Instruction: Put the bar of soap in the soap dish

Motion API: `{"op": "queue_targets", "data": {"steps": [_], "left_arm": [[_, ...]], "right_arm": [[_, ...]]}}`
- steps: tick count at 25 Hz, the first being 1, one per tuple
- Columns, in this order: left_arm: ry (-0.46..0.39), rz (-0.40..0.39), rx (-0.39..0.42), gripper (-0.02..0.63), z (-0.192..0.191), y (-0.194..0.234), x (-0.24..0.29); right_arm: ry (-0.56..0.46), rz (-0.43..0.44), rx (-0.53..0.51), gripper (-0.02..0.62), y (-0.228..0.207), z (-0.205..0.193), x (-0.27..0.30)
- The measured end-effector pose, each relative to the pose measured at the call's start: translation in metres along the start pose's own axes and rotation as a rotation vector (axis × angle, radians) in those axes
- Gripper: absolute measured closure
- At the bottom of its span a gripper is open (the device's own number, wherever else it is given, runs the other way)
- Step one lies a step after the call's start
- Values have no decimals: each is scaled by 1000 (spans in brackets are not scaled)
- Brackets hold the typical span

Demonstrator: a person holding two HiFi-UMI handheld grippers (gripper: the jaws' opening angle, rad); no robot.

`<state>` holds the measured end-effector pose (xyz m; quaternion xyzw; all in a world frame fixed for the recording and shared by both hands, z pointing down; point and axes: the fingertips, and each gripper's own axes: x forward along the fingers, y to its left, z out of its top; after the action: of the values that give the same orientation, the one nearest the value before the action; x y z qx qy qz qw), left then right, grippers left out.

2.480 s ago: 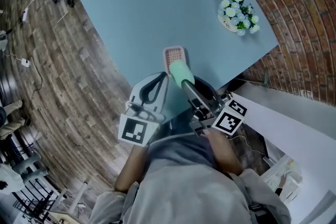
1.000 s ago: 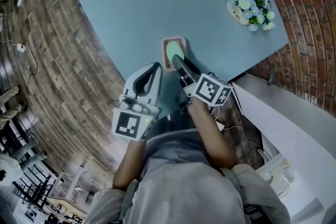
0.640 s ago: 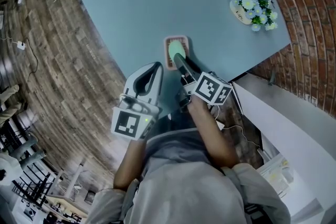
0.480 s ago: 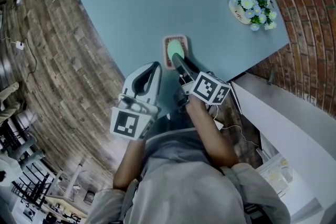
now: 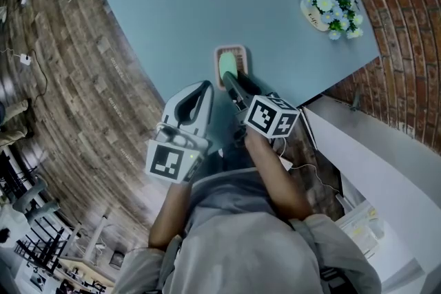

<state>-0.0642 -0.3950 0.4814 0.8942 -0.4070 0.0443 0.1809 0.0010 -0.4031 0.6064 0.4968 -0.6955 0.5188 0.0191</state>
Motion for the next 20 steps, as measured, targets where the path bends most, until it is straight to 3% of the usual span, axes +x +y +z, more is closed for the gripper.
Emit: {"op": "queue_targets", "data": {"steps": [4,13,20], "left_arm": [[-2,-2,-3,603,1,-1,-1],[-12,-10,4,603,3,-5,-3],[-35,-11,10,603,9,-10,-8]], "right_arm": [[-5,-32,-71,420,-1,2,-2],[-35,-98,-270,419,1,12,-14],[-65,-89,-317,432,11,15,-25]]}}
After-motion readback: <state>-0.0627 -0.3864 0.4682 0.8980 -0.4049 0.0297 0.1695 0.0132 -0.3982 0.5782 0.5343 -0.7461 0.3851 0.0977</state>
